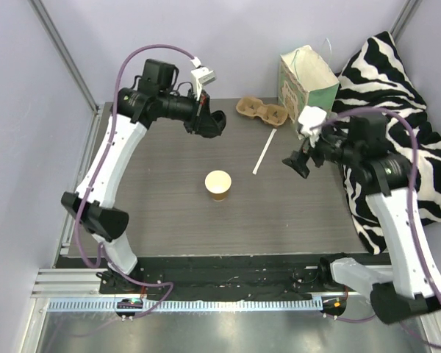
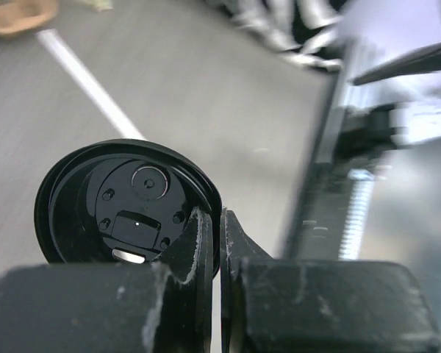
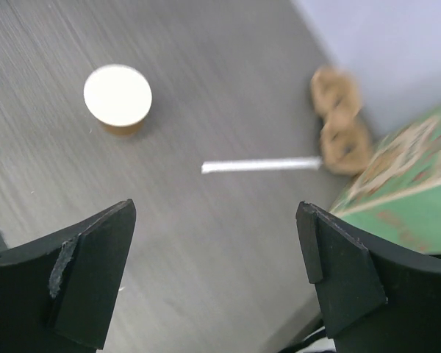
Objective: Pack the takeout coffee
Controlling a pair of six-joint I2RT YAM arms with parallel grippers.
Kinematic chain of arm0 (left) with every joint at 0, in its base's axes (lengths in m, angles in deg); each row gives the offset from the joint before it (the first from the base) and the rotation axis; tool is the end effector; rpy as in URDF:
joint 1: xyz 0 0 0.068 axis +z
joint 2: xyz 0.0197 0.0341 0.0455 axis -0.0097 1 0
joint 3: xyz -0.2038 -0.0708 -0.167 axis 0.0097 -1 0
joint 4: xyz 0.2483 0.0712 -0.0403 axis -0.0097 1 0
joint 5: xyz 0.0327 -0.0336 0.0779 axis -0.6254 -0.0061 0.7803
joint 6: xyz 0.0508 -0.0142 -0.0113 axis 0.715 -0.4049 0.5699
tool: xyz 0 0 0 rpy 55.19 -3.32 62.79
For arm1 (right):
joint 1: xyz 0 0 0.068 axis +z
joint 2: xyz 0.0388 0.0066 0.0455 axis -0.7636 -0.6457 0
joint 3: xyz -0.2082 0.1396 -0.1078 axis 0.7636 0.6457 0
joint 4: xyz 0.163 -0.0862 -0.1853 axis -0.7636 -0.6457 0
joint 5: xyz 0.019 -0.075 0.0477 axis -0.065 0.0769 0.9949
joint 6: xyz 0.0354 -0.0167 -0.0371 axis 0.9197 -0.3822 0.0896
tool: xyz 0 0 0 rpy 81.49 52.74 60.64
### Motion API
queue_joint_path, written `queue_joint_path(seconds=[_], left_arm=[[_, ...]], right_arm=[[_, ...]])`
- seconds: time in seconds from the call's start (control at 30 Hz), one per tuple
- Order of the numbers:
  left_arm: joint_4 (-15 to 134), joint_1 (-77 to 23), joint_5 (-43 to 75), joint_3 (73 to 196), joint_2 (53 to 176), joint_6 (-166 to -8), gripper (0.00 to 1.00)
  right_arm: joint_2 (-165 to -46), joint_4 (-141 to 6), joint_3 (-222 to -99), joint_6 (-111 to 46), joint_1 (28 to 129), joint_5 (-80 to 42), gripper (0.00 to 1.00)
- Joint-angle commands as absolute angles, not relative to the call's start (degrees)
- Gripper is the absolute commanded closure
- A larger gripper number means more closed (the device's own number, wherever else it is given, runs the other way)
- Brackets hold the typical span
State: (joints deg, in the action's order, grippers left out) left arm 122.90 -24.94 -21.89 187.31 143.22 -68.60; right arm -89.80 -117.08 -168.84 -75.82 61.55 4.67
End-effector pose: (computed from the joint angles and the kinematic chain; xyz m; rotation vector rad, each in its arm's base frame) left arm 0.3228 -0.1746 0.4505 1.0097 1.9809 -1.0717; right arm 0.2056 0.0620 0.4312 -1.1181 1.7275 0.3279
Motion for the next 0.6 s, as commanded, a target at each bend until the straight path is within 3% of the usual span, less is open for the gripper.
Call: queue_joint_path(seconds=[0.0, 0.3, 0.57], left_arm=[[122.9, -26.2, -34.0, 180.2, 138.6, -78.8, 1.0], [118.4, -31.7, -46.7, 162.5, 130.1, -86.6, 1.0], [114.2, -35.5, -51.3, 157.6, 129.5, -91.2, 1.0]], right_arm=[[-80.1, -109.3, -165.2, -88.3, 62.2, 13.8, 0.0], [-80.9, -113.5, -166.5, -94.9, 69.5, 18.7, 0.0], [-84.8, -114.6, -167.0, -90.4, 89.1, 7.8, 0.0]])
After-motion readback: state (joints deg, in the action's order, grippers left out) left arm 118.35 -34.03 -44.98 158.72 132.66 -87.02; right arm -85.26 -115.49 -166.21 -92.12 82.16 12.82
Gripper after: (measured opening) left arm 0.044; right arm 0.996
